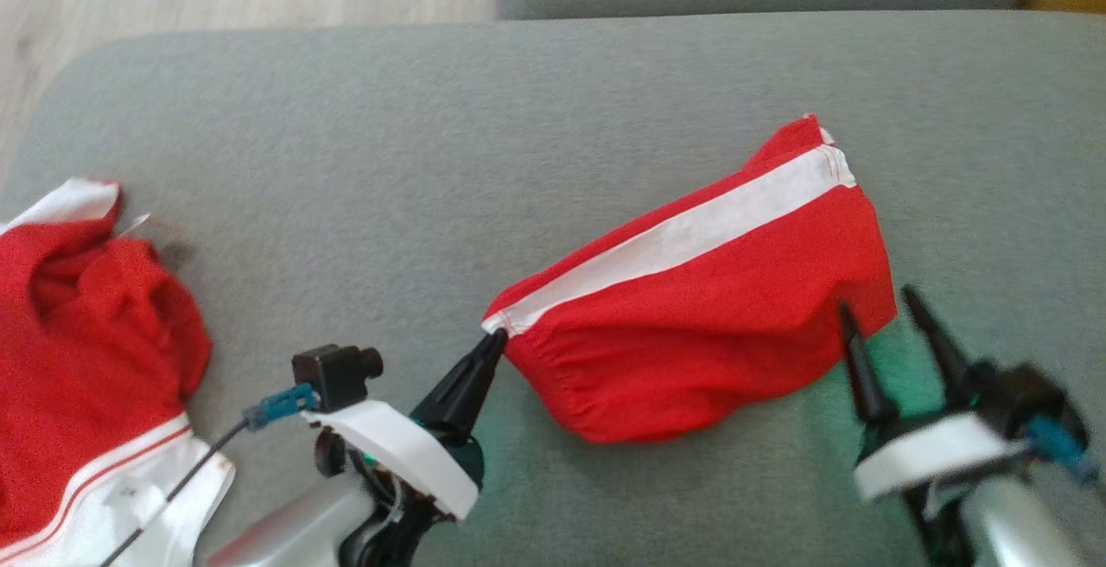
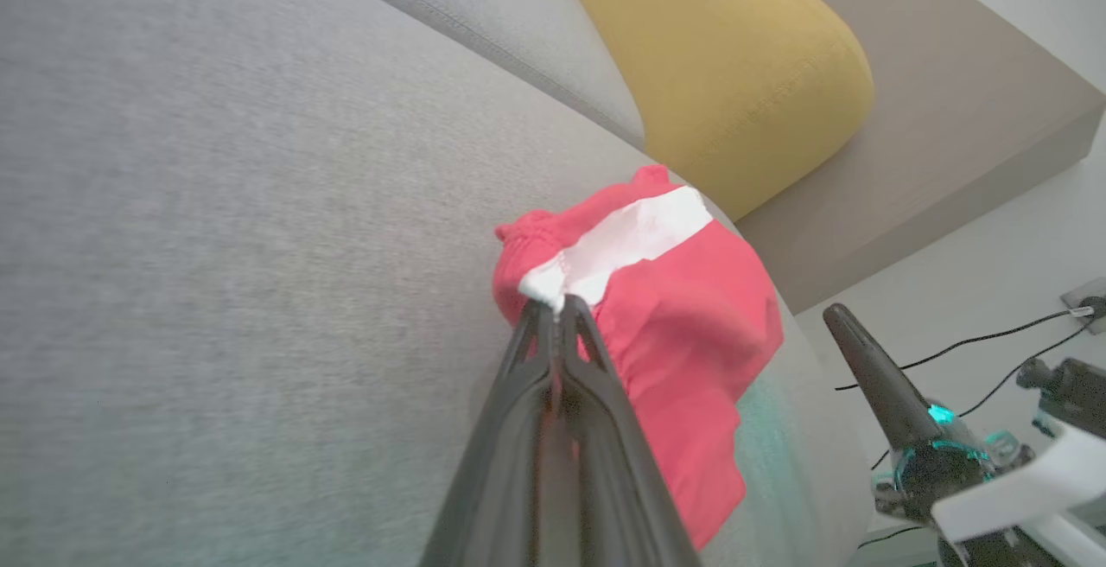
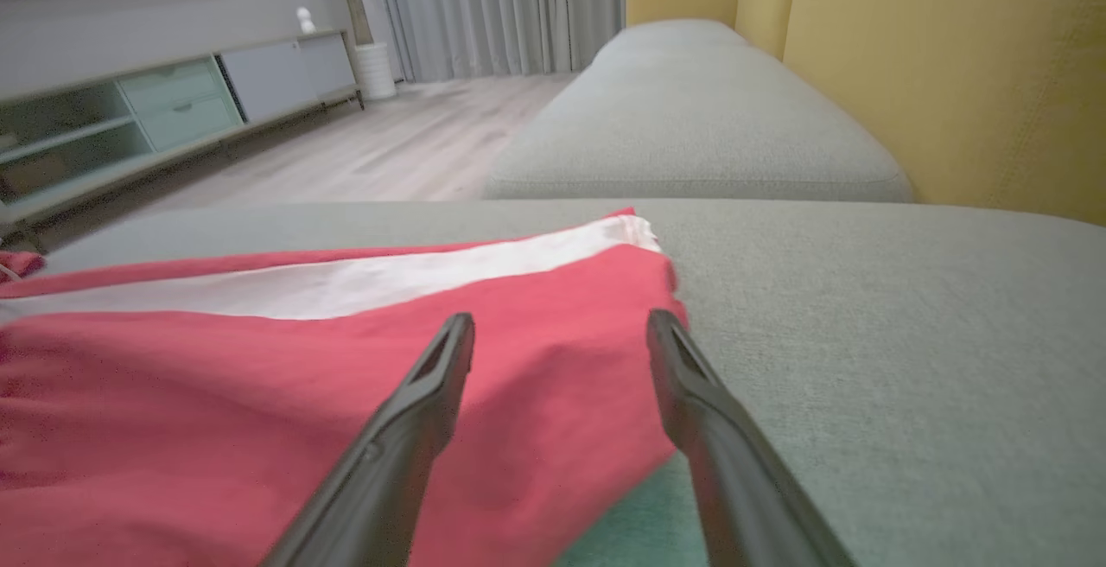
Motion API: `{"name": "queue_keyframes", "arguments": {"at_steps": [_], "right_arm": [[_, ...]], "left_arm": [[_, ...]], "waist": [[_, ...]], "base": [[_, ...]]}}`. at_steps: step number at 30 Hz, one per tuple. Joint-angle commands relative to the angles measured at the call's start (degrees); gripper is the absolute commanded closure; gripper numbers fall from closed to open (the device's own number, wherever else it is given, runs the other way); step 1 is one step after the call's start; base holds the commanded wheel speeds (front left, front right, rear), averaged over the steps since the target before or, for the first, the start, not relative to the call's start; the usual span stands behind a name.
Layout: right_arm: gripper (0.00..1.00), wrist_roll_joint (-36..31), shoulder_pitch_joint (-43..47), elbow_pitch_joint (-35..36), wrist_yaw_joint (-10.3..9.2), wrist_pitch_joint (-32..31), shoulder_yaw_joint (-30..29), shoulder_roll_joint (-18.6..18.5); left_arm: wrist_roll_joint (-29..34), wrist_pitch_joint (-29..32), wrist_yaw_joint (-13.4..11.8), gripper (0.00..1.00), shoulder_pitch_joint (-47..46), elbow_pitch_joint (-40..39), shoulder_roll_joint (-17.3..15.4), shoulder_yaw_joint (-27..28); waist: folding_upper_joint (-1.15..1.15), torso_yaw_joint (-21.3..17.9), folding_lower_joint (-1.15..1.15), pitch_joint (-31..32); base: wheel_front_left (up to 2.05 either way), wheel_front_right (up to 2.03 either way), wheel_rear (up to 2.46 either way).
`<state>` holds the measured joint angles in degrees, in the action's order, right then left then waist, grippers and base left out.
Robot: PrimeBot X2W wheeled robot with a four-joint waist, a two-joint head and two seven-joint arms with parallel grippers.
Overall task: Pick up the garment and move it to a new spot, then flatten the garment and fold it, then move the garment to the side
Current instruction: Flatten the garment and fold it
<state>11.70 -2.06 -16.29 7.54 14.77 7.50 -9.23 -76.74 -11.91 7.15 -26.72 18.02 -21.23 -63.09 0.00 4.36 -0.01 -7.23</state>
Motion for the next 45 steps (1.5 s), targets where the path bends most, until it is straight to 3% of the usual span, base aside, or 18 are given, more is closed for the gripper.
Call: {"name": "queue_keyframes", "arguments": {"at_steps": [1,11,16,20,21,23,24,30,35,39,45], "right_arm": [[0.0,0.9,-4.9,-0.5,-0.05,0.2,1.6,-2.6],[0.0,10.8,-25.0,-13.1,-0.05,-13.0,8.7,-14.4],[0.0,16.0,-28.7,-14.8,-0.05,-19.1,14.6,-18.2],[0.0,18.8,-29.3,-14.7,-0.05,-19.6,17.6,-20.1],[0.19,19.1,-29.3,-14.7,-0.05,-19.3,18.3,-20.6],[0.82,19.5,-29.3,-14.7,-0.05,-18.3,19.5,-21.4],[1.0,19.5,-29.4,-14.8,-0.05,-17.7,19.8,-21.7],[1.0,19.0,-30.6,-15.2,-0.05,-13.6,20.2,-22.6],[1.0,19.5,-34.2,-14.6,-0.05,-9.5,17.8,-23.0],[1.0,18.7,-43.8,-13.0,-0.05,-7.2,14.1,-25.0],[1.0,14.2,-59.5,-12.5,-0.05,-6.1,10.1,-26.8]], "left_arm": [[0.2,0.1,0.3,1.0,-2.5,-1.6,-1.9,1.8],[2.9,1.6,-0.4,1.0,-7.9,-1.8,-4.1,2.6],[3.5,1.4,-0.3,1.0,-9.4,-1.2,-2.9,2.5],[3.7,1.1,-0.2,1.0,-9.8,-0.6,-2.0,2.3],[3.7,1.0,-0.1,1.0,-9.8,-0.4,-1.8,2.2],[3.7,0.9,-0.1,1.0,-9.8,0.0,-1.5,2.1],[3.7,0.8,0.0,1.0,-9.8,0.2,-1.4,2.1],[5.4,-0.5,0.0,1.0,-10.7,1.2,-1.8,2.5],[11.1,-2.1,-0.5,1.0,-15.5,1.6,-3.0,4.3],[18.5,-2.6,-0.9,1.0,-27.8,2.9,-3.7,6.9],[24.5,-2.9,-0.7,1.0,-46.4,10.2,-1.6,12.0]], "waist": [[0.0,1.7,0.01,-1.2],[0.0,7.0,0.01,-7.7],[0.0,8.9,0.01,-9.1],[0.0,9.6,0.01,-9.5],[0.0,9.7,0.01,-9.5],[0.0,9.9,0.01,-9.5],[0.0,9.9,0.01,-9.4],[0.0,9.4,0.01,-8.9],[0.0,7.6,0.01,-8.6],[0.0,4.9,0.01,-10.4],[0.0,0.7,0.01,-14.7]], "base": [[0.0,0.0,0.0],[0.0,0.0,0.0],[0.0,0.0,0.0],[0.0,0.0,0.0],[0.0,0.0,0.0],[0.0,0.0,0.0],[0.0,0.0,0.0],[0.0,0.0,0.0],[0.0,0.0,0.0],[0.0,0.0,0.0],[0.0,0.0,0.0]]}}
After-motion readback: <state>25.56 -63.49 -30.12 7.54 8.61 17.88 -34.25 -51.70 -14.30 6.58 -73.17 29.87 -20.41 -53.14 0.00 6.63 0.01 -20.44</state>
